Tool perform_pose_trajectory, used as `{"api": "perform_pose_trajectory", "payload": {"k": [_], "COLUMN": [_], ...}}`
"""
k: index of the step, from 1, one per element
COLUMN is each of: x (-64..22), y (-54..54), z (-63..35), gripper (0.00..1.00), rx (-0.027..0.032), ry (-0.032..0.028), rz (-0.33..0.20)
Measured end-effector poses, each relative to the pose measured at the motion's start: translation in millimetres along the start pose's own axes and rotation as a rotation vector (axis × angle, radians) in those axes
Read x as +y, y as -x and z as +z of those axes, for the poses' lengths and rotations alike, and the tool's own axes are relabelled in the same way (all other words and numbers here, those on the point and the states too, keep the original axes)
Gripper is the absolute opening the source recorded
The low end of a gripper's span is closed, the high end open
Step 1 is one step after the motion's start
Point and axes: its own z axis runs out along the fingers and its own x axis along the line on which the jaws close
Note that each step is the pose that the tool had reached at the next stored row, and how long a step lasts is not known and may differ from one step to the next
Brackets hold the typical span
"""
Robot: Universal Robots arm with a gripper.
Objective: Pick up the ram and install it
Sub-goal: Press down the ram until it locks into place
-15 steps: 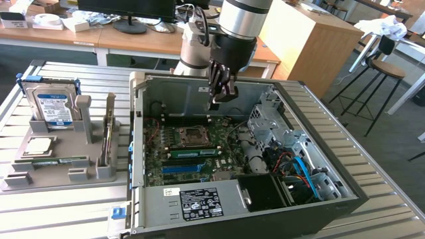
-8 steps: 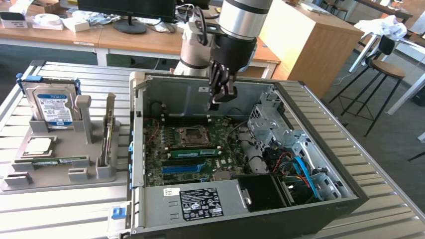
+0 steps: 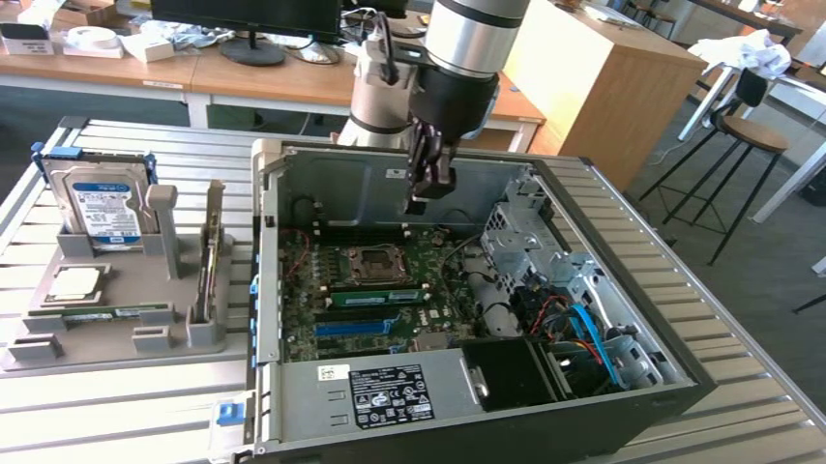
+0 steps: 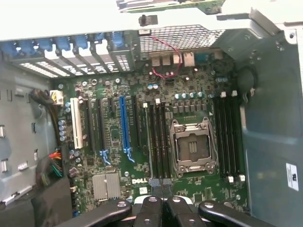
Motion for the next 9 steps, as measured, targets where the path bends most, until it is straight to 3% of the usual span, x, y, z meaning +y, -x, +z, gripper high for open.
{"api": "perform_pose_trajectory", "payload": {"k": [9], "x": [0.1], "y": [0.0], "z": [0.4], "gripper": [0.1], "rx": [-0.0022], "ry": [-0.0029], "rz": [0.101]}}
